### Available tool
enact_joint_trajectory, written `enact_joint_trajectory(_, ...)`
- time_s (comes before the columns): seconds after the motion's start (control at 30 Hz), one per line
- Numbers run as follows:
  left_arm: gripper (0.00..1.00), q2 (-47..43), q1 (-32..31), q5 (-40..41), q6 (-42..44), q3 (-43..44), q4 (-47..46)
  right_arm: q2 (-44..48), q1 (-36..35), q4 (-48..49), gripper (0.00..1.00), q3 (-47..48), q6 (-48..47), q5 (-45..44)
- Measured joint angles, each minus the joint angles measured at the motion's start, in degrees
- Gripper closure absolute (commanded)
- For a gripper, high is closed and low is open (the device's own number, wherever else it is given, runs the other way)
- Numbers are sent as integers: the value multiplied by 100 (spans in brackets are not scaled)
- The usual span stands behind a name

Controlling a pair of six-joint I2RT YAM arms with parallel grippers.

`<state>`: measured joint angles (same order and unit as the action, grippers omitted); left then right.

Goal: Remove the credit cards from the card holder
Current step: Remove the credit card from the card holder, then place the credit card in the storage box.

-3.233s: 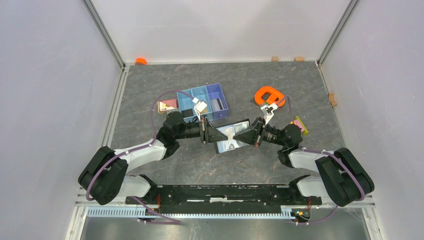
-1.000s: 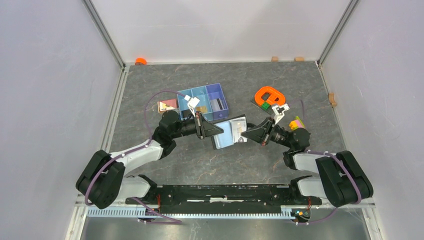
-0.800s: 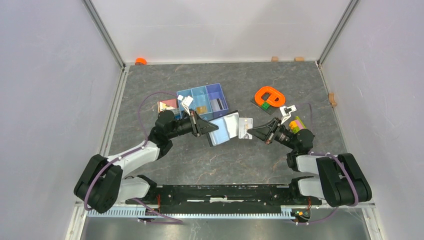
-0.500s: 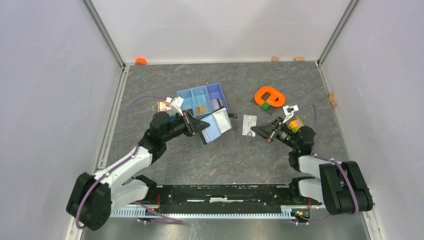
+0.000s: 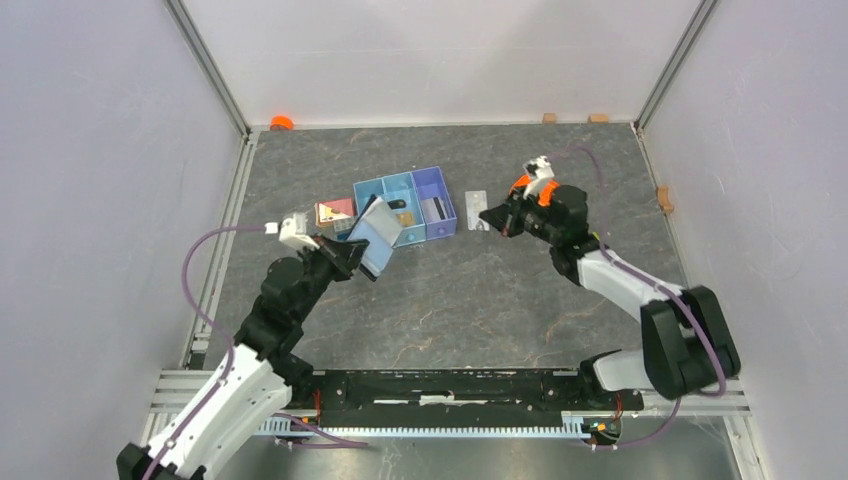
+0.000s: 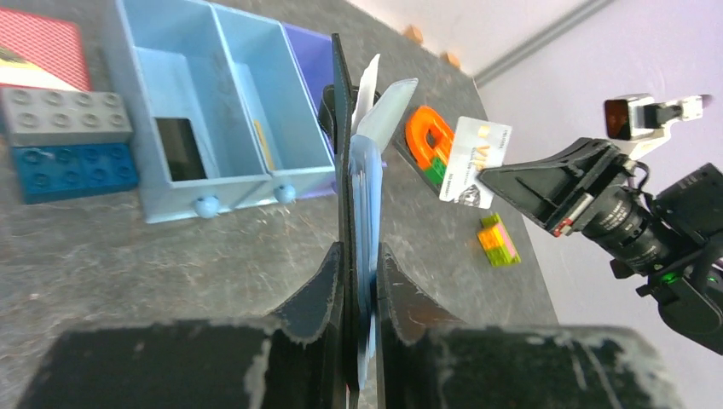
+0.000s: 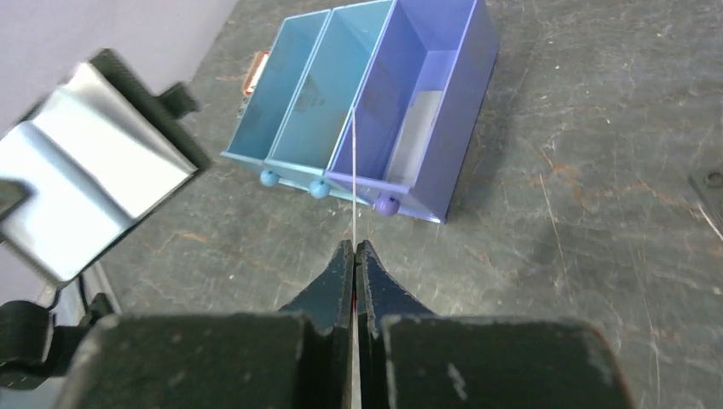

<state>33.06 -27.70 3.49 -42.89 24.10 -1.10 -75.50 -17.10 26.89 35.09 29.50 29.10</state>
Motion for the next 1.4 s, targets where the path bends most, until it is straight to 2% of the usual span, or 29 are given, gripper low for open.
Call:
enact_joint_trajectory(0.17,98,-1143,0,586,0,-289,302,-1165,-509,-841,100,1333,-363,-439)
enact_joint_trajectory(0.27,98,-1504,0,743,-2,-339,291,-1755,-706,-1132,100,1969,-479,-623)
enact_joint_trajectory(0.63,98,-1193,0,793,-2,-361,334,-3442,-1062,-2013,99,3858,-603,-1005)
enact_joint_trajectory(0.67,98,-1182,0,791,-2,-361,334,-3523,-1084,-2050,97,3939,-599,-1001)
enact_joint_trajectory(0.8,98,-1178,0,782,-2,-361,317,-3803,-1185,-2251,68,4207,-544,-1036)
enact_joint_trajectory(0.97,98,-1158,0,704,-2,-361,308,-3777,-1250,-2570,62,4218,-581,-1305)
enact_joint_trajectory(1.07,98,-1064,0,645,-2,-361,256,-3482,-1248,-2837,55,4105,-691,-1547)
enact_joint_trajectory(1.17,97,-909,0,522,-2,-361,188,-2739,-1246,-2889,52,3644,-846,-1725)
enact_joint_trajectory(1.3,90,-719,0,304,2,-361,68,-1425,-1244,-2745,44,2811,-1082,-1851)
enact_joint_trajectory(1.37,96,-649,0,184,13,-363,-4,-850,-1248,-2612,34,2391,-1200,-1873)
enact_joint_trajectory(1.4,98,-634,0,151,17,-369,-44,-603,-1248,-2559,23,2186,-1237,-1882)
